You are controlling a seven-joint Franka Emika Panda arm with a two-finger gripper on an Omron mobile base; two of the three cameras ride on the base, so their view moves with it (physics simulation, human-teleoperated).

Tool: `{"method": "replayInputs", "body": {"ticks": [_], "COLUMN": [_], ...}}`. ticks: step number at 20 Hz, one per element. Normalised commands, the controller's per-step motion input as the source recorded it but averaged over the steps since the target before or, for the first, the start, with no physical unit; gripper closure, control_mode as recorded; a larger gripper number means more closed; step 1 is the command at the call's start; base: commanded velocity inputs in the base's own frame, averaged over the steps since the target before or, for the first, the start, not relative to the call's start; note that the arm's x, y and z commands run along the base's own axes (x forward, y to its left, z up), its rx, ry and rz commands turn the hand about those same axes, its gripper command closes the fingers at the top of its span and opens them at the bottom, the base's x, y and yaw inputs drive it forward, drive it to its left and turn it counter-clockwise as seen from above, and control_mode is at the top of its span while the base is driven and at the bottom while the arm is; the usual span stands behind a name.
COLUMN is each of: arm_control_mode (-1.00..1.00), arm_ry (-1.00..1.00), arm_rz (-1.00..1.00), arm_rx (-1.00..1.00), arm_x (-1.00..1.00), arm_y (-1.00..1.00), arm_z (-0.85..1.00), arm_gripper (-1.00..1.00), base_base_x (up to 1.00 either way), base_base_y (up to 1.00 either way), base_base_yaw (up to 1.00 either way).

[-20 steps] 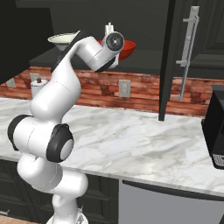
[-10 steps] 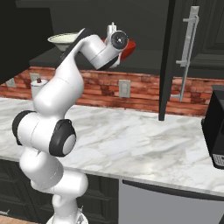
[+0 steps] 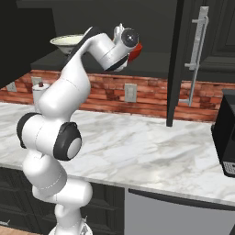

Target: Move the bowls from the cabinet to the plates on the dining table.

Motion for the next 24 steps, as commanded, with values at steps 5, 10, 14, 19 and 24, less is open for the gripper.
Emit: {"method": "replayInputs", "body": {"ticks": [5,10,14,19,24], "arm_control_mode": [-1.0,-1.0,-1.0,-1.0,-1.0], "arm_ry": [0.09,0.06,0.04,0.03,0.01], "arm_rz": [0.06,0.06,0.05,0.05,0.06], "arm_rx": [0.0,0.0,0.0,0.0,0.0], "arm_x": [0.02,0.08,0.13,0.13,0.09], "arm_y": [0.0,0.0,0.02,0.01,0.0], "arm_z": [-0.42,-0.44,-0.4,-0.35,-0.33], "arm_gripper": [-1.0,-1.0,1.0,1.0,1.0], "base_base_x": [0.0,0.0,0.0,0.0,0.0], "base_base_y": [0.0,0.0,0.0,0.0,0.0], "base_base_yaw": [0.0,0.0,0.0,0.0,0.0]}}
